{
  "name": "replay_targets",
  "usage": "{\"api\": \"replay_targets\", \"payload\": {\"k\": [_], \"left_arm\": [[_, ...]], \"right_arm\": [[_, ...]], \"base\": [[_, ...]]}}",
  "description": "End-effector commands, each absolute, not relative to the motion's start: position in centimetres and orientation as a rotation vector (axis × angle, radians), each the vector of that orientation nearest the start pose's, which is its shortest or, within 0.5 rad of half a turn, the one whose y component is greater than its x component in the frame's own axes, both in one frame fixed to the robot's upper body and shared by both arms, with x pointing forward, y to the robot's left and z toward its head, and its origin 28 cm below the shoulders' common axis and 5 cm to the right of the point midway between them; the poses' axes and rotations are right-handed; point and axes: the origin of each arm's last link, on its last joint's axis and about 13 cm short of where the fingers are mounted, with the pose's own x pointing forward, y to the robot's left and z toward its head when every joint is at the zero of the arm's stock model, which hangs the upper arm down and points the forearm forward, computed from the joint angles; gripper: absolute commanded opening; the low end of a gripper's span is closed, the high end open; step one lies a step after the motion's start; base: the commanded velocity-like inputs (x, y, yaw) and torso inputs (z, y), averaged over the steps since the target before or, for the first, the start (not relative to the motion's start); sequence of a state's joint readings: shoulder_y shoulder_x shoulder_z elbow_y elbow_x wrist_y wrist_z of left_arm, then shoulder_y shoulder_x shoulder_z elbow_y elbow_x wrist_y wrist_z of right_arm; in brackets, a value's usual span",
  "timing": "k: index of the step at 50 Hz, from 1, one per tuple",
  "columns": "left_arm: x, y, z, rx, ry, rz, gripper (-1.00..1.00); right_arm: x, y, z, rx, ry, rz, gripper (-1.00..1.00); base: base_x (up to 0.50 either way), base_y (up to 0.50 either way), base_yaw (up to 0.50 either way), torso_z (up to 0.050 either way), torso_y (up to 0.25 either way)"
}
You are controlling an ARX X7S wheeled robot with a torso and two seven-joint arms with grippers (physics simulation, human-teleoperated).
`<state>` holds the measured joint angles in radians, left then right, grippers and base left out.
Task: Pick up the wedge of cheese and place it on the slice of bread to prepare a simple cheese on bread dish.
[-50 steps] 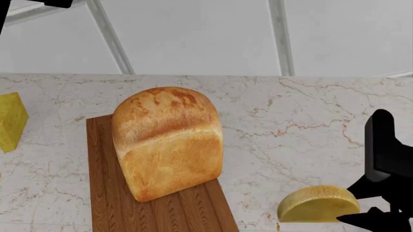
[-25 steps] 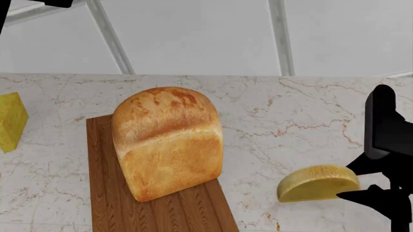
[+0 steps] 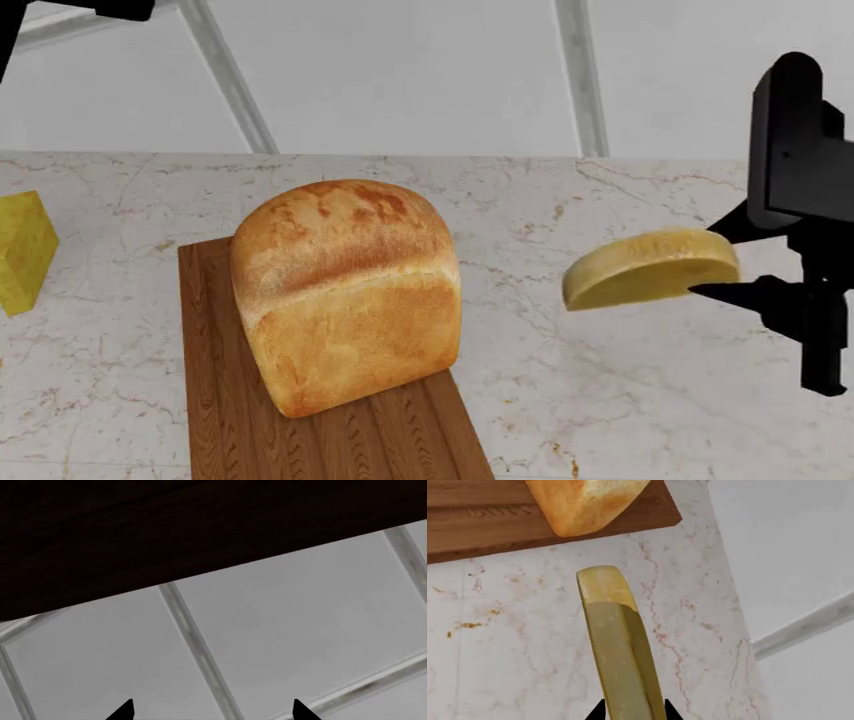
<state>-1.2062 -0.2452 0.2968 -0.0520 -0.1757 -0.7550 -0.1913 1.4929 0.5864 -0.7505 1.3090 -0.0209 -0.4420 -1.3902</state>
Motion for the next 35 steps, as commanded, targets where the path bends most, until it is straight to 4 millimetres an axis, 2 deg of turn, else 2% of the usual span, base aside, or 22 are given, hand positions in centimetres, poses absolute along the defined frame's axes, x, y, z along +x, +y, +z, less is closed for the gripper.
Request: {"api": "replay_targets", "payload": {"k": [1,18,35], "left_arm": [[35.2,22.1,30.6,0.229,-0.352,0.084,1.00],[35.1,22.1,30.6,0.225,-0.355,0.082,1.00],[35.2,22.1,30.5,0.235,-0.340,0.083,1.00]], "right_arm": [[38.6,-30.7,30.5,-1.056,0.275,0.964,-1.00],[38.7,-30.1,31.8,-1.113,0.220,0.962,-1.00],[38.6,-29.5,34.0,-1.157,0.149,0.953,-1.00]], "base": [[0.00,0.00,0.00,0.000,0.000],[0.00,0.00,0.00,0.000,0.000],[0.00,0.00,0.00,0.000,0.000]]}}
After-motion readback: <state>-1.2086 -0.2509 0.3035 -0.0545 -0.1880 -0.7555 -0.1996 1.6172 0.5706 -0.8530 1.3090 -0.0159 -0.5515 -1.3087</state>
